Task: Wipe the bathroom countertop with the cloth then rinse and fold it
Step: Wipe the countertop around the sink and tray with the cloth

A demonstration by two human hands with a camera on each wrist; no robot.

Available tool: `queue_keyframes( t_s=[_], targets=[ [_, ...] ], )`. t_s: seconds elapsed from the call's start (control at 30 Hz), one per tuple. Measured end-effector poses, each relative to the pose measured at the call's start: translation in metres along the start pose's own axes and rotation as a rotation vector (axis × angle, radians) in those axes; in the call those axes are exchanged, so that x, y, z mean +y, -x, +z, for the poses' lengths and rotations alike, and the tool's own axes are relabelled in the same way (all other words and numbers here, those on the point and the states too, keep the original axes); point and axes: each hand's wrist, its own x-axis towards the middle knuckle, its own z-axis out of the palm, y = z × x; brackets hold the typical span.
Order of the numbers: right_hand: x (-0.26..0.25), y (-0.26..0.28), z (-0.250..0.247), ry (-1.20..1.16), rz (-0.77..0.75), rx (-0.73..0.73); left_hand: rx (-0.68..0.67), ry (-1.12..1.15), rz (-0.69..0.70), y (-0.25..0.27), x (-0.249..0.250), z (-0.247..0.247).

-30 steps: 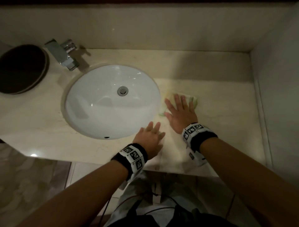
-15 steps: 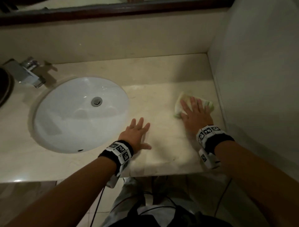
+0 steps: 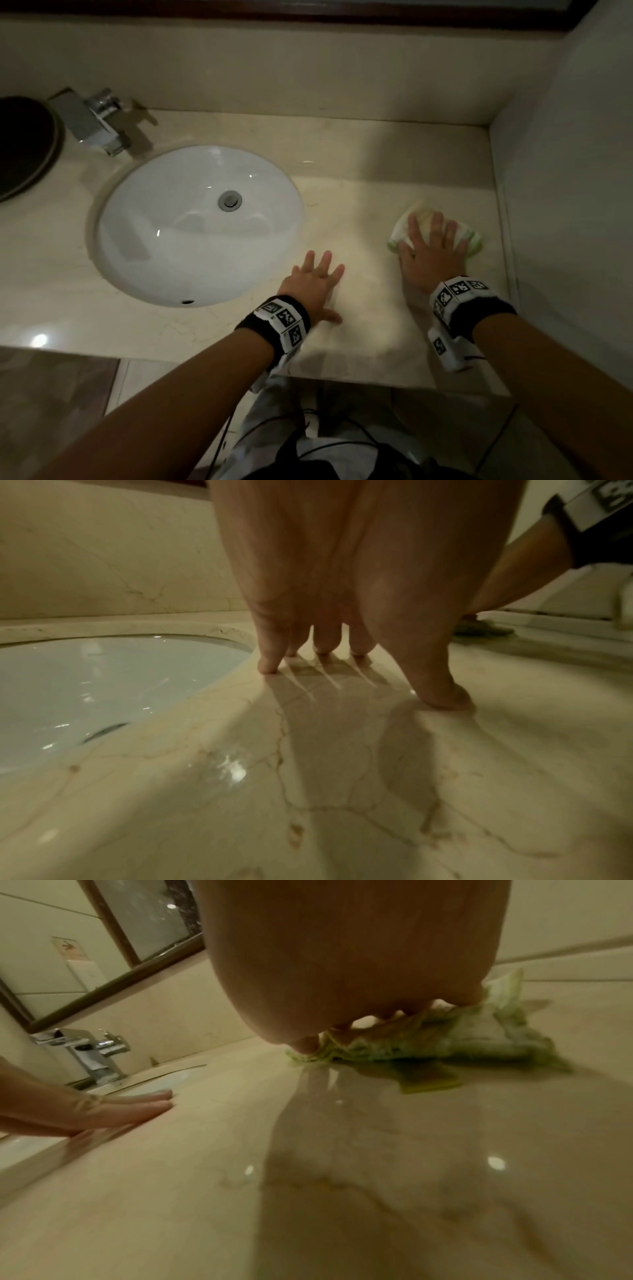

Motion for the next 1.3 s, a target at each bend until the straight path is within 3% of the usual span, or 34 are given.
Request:
queue_keyframes(
  t_s=[0.37, 0.47, 0.67, 0.83, 1.13, 1.3],
  targets=[
    [-0.118, -0.031, -0.013, 0.113, -0.256, -0.104, 0.005, -0.015, -0.003, -0.002, 0.0, 0.002],
    [-0.125, -0.034, -0.012, 0.103, -0.275, -0.097, -0.005, -0.003, -0.01, -0.004, -0.001, 0.002],
    [-0.106, -0.03, -0.014, 0.048, -0.302, -0.07, -0.014, 0.004, -0.018, -0.002, 0.0, 0.0],
    [-0.06, -0.021, -0.011, 0.069, -0.278, -0.015, -0.029, 0.022, -0.029, 0.0, 0.001, -0.002],
    [0.05, 0.009, -0.009, 0.008, -0.049, 0.009, -0.027, -0.007, -0.019, 0.003, 0.003, -0.004],
    [0.064, 0.014, -0.006, 0.034, -0.036, 0.026, -0.03, -0.003, -0.016, 0.003, 0.003, -0.005]
  ],
)
